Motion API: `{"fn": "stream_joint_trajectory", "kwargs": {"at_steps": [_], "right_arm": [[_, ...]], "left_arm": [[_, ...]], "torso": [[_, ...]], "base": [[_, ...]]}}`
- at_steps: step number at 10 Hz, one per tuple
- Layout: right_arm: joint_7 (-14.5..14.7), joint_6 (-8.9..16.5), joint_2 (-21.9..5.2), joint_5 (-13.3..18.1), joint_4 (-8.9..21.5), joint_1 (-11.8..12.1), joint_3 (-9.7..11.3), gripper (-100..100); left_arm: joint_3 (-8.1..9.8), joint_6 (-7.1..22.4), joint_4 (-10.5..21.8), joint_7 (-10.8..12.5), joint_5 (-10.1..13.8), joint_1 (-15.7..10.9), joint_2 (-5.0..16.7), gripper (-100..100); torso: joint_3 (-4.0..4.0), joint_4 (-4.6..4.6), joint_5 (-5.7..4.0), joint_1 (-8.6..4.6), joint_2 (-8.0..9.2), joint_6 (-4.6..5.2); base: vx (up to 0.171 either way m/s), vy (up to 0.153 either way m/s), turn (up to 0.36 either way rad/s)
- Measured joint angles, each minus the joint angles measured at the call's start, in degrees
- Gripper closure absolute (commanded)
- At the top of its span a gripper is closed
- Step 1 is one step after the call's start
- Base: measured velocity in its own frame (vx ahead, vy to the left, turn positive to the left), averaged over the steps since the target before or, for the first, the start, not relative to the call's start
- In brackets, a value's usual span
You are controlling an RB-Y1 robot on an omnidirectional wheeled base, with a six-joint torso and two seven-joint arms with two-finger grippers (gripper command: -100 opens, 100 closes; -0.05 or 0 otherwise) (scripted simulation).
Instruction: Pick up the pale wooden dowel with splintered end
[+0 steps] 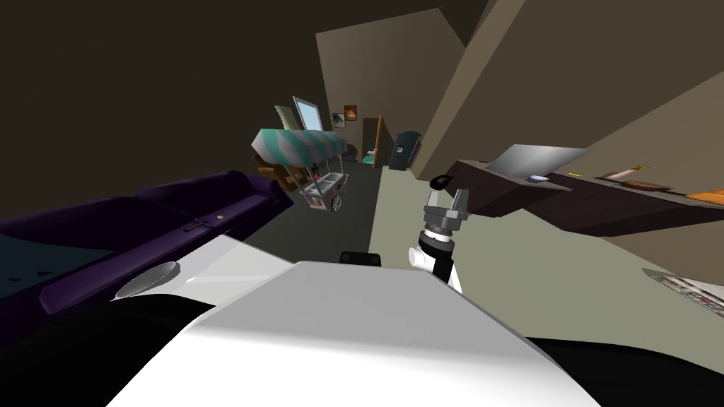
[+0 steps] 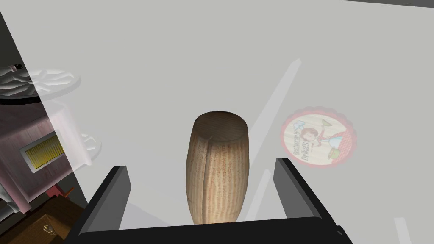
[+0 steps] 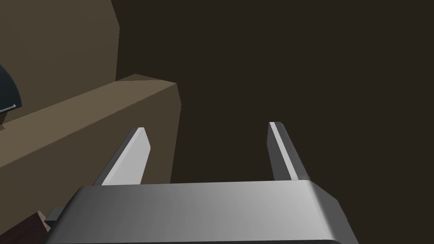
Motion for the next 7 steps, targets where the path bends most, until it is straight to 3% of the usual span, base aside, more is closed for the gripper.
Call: {"fn": "stream_joint_trajectory", "kwargs": {"at_steps": [1,3,4,5,6,7], "right_arm": [[0.0,0.0,0.0,0.0,0.0,0.0,0.0,0],[0.0,0.0,0.0,0.0,0.0,0.0,0.0,0],[0.0,0.0,0.0,0.0,0.0,0.0,0.0,0],[0.0,0.0,0.0,0.0,0.0,0.0,0.0,0],[0.0,0.0,0.0,0.0,0.0,0.0,0.0,0],[0.0,0.0,0.0,0.0,0.0,0.0,0.0,0]], "left_arm": [[-0.25,0.4,0.7,1.0,-0.4,-1.4,0.6,-100],[-0.4,1.8,-1.2,2.4,-0.6,-1.0,0.8,-100],[-0.7,4.4,-5.9,4.5,-1.0,0.4,1.0,-100],[-0.75,4.2,-2.9,4.9,-1.2,-1.7,1.3,-100],[-1.04,6.3,-7.8,6.9,-1.6,0.0,1.8,-100],[-1.22,7.4,-7.8,8.2,-1.8,-0.8,2.1,-100]], "torso": [[0.15,0.06,-0.02,-0.1,0.27,0.03],[0.22,0.09,-0.03,-0.14,0.36,-0.02],[0.24,0.1,-0.05,-0.21,0.42,0.01],[0.24,0.1,-0.03,-0.15,0.41,0.0],[0.3,0.12,-0.05,-0.22,0.52,0.0],[0.3,0.12,-0.04,-0.17,0.51,-0.01]], "base": [[-0.097,-0.04,-0.05],[-0.062,-0.034,-0.029],[-0.075,-0.031,-0.046],[-0.108,-0.048,-0.081],[-0.1,-0.035,-0.033],[-0.039,-0.006,0.005]]}}
